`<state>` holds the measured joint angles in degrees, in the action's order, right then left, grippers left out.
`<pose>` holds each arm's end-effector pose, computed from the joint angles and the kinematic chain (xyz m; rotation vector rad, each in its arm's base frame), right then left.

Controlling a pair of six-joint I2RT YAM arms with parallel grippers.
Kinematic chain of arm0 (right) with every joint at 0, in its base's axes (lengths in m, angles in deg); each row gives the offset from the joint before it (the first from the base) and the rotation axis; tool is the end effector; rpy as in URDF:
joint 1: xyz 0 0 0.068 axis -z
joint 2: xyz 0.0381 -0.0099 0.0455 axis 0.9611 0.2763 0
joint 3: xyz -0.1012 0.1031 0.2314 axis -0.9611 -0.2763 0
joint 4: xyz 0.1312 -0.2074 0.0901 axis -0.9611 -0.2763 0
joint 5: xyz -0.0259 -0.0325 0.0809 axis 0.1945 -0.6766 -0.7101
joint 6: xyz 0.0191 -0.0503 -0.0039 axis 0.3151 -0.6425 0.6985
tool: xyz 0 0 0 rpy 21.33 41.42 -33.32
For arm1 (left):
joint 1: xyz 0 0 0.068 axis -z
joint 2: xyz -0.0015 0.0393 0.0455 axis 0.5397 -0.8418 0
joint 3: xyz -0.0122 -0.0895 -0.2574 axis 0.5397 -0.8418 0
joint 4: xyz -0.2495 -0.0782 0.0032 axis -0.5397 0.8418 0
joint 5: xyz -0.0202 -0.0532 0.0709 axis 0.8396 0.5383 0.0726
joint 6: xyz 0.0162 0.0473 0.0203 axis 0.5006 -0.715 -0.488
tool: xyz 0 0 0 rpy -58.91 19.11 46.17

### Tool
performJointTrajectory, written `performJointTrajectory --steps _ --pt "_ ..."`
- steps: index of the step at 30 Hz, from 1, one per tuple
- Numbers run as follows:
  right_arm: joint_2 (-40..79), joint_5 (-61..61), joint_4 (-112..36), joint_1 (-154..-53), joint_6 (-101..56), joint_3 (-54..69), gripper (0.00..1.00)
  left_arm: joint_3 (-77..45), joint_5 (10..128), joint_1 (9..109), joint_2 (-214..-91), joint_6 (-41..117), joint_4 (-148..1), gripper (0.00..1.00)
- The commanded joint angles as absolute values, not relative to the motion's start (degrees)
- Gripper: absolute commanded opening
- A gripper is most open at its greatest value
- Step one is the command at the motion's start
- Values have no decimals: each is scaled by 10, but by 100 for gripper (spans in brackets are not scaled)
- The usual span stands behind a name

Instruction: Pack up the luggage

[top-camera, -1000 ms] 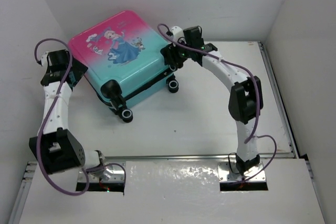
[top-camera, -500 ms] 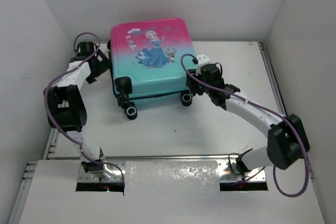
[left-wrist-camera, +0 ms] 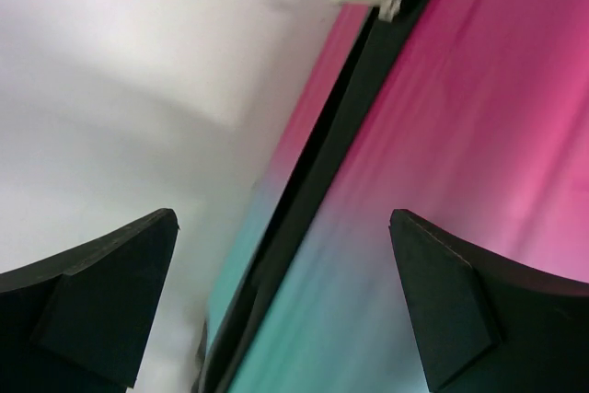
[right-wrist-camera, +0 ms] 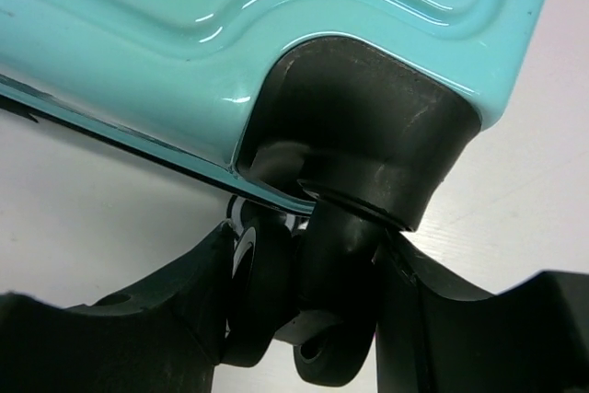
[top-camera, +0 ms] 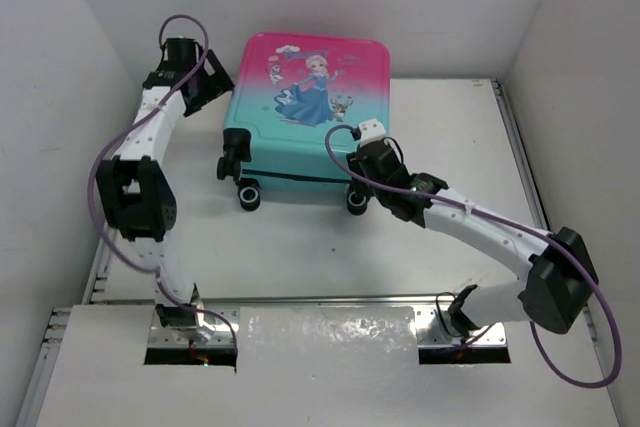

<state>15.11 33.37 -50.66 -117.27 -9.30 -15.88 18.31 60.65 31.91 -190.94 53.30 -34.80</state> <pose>0.2224 0.1881 0.2623 -0.1843 2.1351 0.1391 0.4561 0.0062 0.3085 -0.5527 2.2776 -0.2222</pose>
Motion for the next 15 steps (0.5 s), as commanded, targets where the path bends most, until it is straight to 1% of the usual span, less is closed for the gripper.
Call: performJointTrajectory --steps 1,4,6,8,10,12,15 --pt "164 260 -460 -1218 -207 -53 0 102 544 340 -1768 556 -327 100" --pt "190 272 -481 -1186 -252 7 0 17 541 327 -1681 550 -351 100" --pt "214 242 -487 -1165 -264 39 0 -27 546 327 -1631 533 -355 100" --pt "244 203 -494 -1132 -261 67 0 -74 596 327 -1603 512 -364 100" --pt "264 199 -495 -1115 -264 77 0 -110 604 327 -1567 504 -363 100" --pt "288 195 -501 -1111 -269 83 0 -139 641 329 -1526 489 -374 100" --pt "296 188 -499 -1110 -251 64 0 -180 668 331 -1481 472 -378 100"
